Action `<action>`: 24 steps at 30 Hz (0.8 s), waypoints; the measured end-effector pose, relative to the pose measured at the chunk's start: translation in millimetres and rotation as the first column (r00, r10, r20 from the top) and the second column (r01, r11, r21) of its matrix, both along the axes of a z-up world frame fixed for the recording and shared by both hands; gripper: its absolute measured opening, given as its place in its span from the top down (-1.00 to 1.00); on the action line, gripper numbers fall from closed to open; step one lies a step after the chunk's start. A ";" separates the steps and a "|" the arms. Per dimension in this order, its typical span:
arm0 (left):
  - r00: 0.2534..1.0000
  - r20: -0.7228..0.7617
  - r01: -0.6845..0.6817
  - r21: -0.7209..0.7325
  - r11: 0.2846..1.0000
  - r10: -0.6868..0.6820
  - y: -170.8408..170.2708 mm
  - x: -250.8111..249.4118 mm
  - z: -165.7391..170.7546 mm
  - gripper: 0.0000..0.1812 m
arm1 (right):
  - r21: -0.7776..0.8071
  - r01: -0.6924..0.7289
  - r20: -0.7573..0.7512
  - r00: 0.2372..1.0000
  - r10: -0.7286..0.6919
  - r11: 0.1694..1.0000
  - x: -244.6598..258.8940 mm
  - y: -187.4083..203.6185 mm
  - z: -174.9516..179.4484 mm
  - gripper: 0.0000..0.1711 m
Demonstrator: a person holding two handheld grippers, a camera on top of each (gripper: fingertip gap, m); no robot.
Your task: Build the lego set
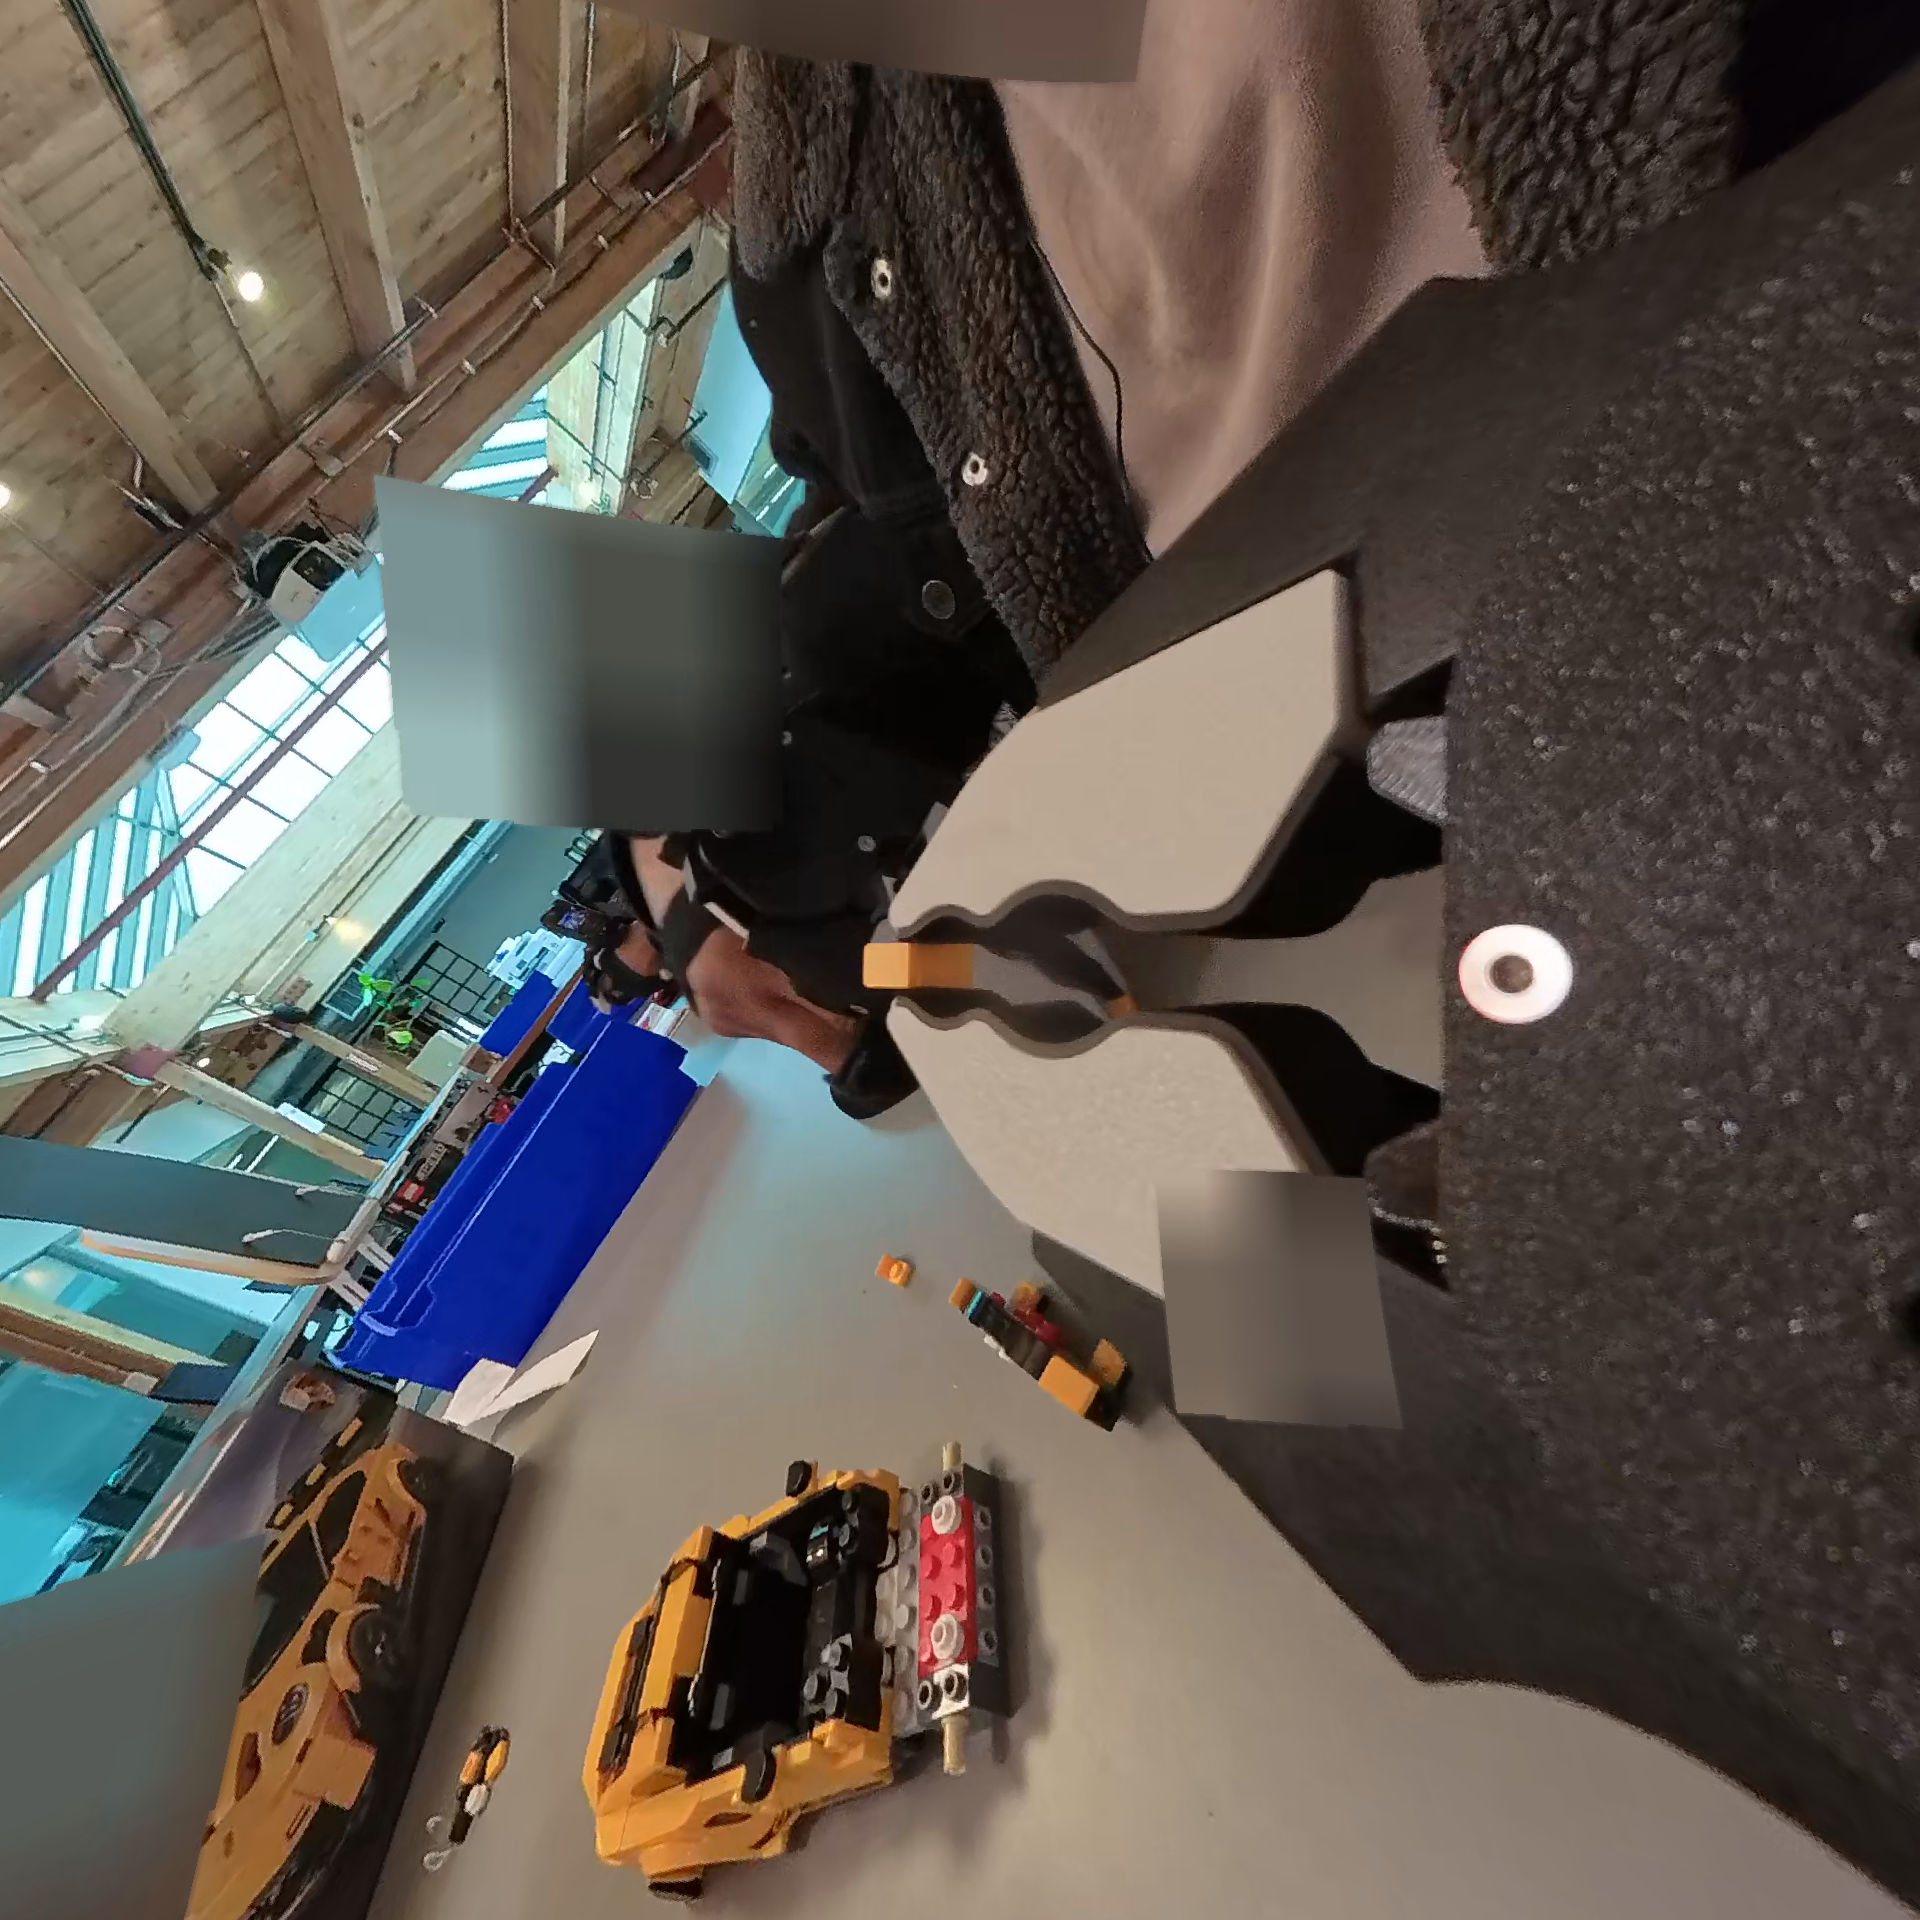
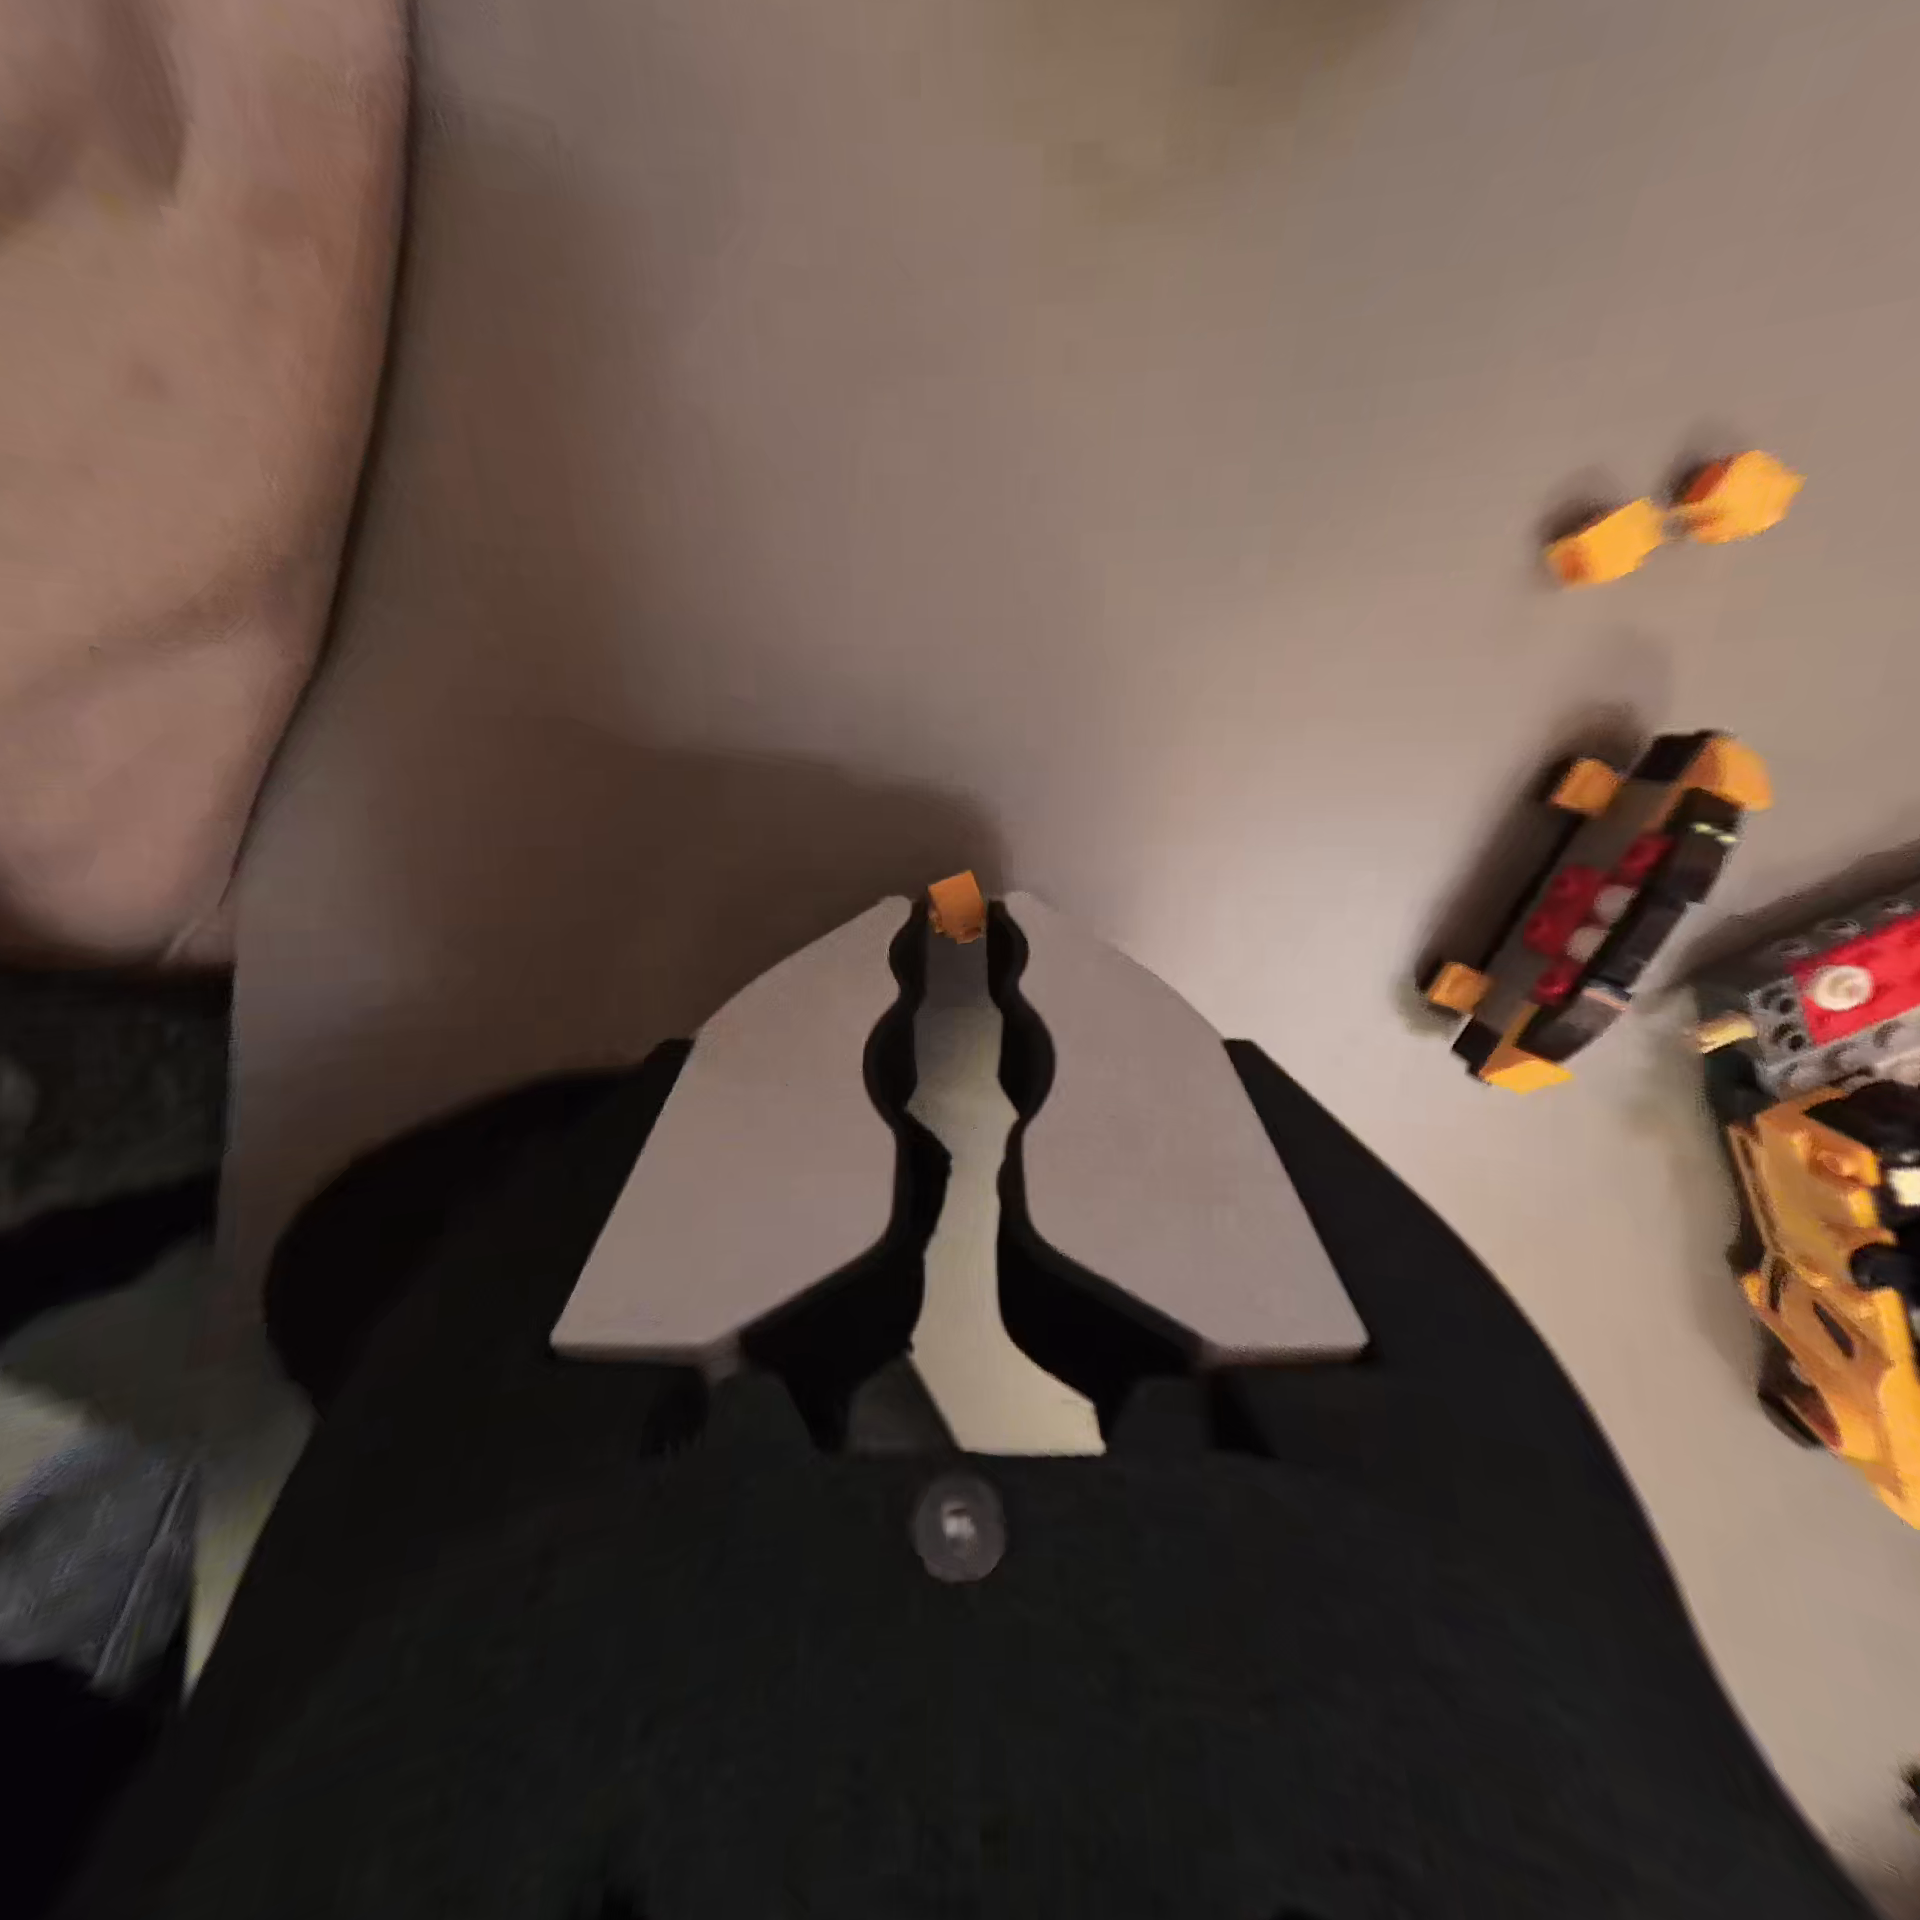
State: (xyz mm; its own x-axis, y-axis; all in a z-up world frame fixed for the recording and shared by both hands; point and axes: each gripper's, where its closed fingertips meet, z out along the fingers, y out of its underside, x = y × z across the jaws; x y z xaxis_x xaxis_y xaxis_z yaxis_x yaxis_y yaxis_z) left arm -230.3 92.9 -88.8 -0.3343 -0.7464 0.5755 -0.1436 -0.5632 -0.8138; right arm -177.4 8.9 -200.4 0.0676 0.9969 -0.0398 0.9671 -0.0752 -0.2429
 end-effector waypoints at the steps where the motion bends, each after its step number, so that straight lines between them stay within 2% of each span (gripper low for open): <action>1: 1.000 -0.005 0.002 0.004 1.000 -0.002 -0.7 0.4 -0.9 0.91 | -0.034 -0.037 0.065 0.997 0.039 0.999 5.7 -4.6 0.3 0.87; 4: 1.000 -0.017 0.007 0.009 1.000 -0.007 -2.2 1.2 -2.6 0.91 | -0.117 -0.114 0.167 0.977 0.133 0.987 10.1 -11.2 -2.4 0.87; 8: 1.000 -0.021 0.005 0.010 1.000 -0.004 -2.0 0.9 -3.0 0.91 | -0.129 -0.120 0.162 0.977 0.141 0.984 1.7 -5.7 -9.0 0.76; 14: 1.000 -0.029 0.010 0.013 1.000 -0.009 -3.8 1.3 -3.9 0.91 | -0.008 0.034 -0.040 0.999 -0.034 0.999 3.4 4.3 4.7 0.67; 20: 0.999 -0.040 0.023 -0.009 1.000 -0.023 -5.6 3.5 -7.3 0.91 | 0.078 0.203 -0.256 0.950 -0.178 0.976 15.9 -3.9 6.7 0.73; 24: 0.997 -0.072 0.040 -0.017 0.999 -0.041 -9.6 7.7 -15.3 0.91 | 0.102 0.255 -0.305 0.928 -0.213 0.962 11.2 -3.9 -0.8 0.73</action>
State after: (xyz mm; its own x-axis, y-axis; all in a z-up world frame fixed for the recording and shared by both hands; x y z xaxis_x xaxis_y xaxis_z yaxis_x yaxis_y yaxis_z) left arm -222.6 83.2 -104.1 -0.3211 -0.7237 0.6109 -0.2247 -0.5685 -0.7914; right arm -166.1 4.9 -201.2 0.3057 0.9511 0.0439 0.8126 -0.2366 -0.5327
